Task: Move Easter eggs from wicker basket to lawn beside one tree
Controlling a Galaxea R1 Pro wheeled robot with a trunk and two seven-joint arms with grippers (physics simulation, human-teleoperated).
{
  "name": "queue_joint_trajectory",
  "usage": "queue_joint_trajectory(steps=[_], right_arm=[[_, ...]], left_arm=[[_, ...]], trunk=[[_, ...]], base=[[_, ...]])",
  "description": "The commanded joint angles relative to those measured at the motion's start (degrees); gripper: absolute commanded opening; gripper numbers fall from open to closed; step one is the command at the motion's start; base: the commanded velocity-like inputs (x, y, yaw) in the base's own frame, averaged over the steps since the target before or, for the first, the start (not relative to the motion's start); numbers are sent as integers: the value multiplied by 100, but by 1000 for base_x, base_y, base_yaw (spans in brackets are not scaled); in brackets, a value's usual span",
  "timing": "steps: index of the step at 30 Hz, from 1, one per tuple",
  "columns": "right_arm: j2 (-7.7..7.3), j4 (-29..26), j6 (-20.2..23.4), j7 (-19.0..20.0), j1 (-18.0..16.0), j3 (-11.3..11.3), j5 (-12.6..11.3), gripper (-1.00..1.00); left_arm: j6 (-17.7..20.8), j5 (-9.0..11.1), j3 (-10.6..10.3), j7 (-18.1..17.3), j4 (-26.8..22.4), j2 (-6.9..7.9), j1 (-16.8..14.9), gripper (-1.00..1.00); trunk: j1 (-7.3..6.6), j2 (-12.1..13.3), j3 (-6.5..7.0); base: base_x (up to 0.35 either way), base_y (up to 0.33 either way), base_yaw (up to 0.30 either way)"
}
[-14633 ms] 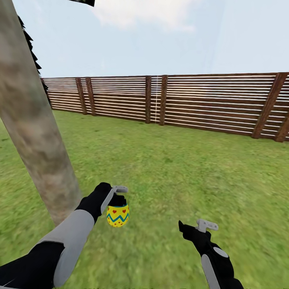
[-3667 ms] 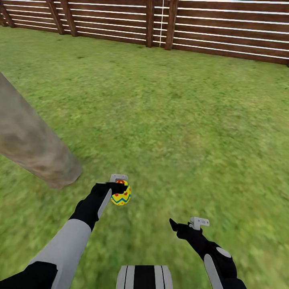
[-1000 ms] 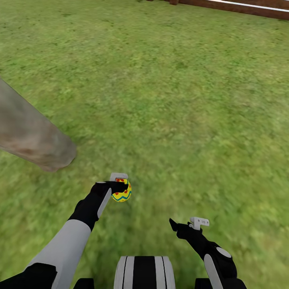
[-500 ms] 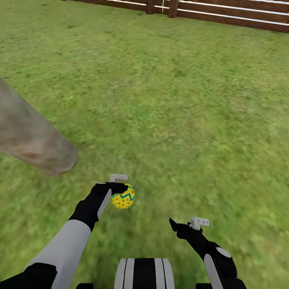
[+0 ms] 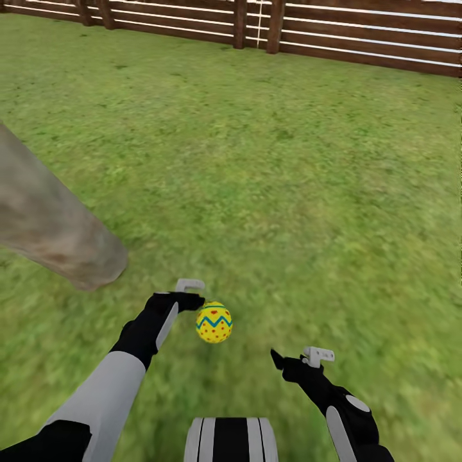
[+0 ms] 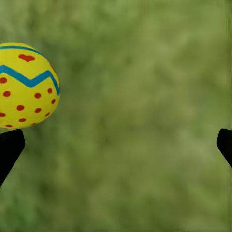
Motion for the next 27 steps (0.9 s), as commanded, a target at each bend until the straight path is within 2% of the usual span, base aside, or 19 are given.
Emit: queue_joint_trajectory(steps=[1, 5, 7, 13, 20, 27], right_arm=[[5, -6, 34, 23, -2, -15, -19, 100], [5, -6, 34, 22, -2, -15, -19, 100], [7, -6, 34, 22, -2, -15, -19, 100], [8, -6, 34, 21, -2, -15, -19, 100], [5, -6, 31, 24, -2, -15, -19, 100], [3, 1, 29, 33, -2, -15, -19, 100]], left_arm=[[104, 1, -5, -4, -8, 0, -1, 100], [863, 12, 1, -6, -18, -1, -1, 100], [1386, 29, 10, -11, -19, -1, -1, 100], [2152, 41, 34, -15, -19, -1, -1, 100], [2388, 43, 23, -15, -23, -1, -2, 100], [2460, 43, 24, -15, -20, -1, -9, 100]], trunk=[[-3, 0, 19], [-13, 5, 108], [-19, 8, 152], [-34, 16, 285], [-47, 23, 396], [-65, 32, 551]], base=[[0, 0, 0], [0, 0, 0], [0, 0, 0], [0, 0, 0], [-10, 0, 0], [-287, 0, 0]])
